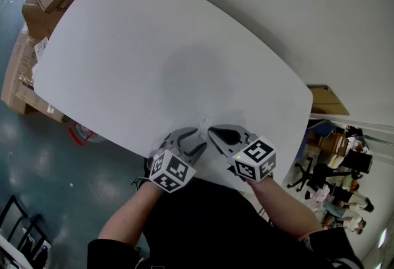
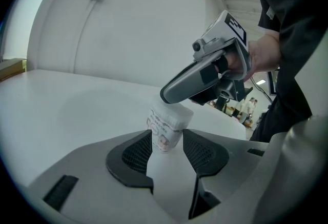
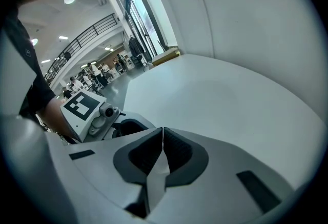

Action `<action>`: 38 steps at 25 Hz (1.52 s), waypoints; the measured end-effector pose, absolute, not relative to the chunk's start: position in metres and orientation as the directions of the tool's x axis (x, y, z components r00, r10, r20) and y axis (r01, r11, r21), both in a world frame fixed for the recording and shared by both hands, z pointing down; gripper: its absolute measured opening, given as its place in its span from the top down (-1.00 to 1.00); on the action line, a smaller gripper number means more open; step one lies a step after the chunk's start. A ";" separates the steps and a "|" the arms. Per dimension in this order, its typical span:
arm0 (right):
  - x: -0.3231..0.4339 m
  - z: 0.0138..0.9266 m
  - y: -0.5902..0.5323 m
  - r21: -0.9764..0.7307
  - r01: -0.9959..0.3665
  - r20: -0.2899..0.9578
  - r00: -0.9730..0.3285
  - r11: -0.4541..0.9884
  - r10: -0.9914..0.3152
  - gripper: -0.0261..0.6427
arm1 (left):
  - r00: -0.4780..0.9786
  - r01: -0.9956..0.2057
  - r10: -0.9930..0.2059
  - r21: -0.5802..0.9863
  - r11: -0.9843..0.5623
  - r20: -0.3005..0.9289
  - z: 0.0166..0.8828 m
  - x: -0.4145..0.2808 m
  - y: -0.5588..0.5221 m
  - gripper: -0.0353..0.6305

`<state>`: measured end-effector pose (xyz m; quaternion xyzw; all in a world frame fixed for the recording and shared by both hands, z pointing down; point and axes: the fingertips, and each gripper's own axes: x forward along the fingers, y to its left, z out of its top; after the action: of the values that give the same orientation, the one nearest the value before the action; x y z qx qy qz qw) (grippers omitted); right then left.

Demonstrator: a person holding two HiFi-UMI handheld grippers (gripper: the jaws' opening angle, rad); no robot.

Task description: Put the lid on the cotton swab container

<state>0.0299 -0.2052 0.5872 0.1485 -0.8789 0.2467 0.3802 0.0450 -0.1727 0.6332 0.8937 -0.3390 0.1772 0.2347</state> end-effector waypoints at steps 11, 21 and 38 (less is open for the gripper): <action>0.027 0.592 -0.207 -0.333 -0.451 0.733 -0.676 0.828 -0.074 0.87 | 0.702 -0.691 -0.513 0.300 -0.657 0.493 0.638 0.043 -0.174 0.30; 0.042 0.532 -0.210 -0.412 -0.463 0.506 -0.832 0.785 -0.226 0.87 | 0.719 -0.673 -0.501 0.303 -0.674 0.482 0.595 0.026 -0.160 0.30; 0.103 0.376 -0.193 -0.337 -0.378 0.137 -0.926 0.862 -0.352 0.87 | 0.545 -0.833 -0.741 0.158 -0.530 0.392 0.418 0.011 -0.157 0.44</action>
<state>0.1028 -0.1934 0.3760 0.1894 -0.9643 0.1816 0.0352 0.0106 -0.1574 0.4180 0.8634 -0.4558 0.1397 0.1651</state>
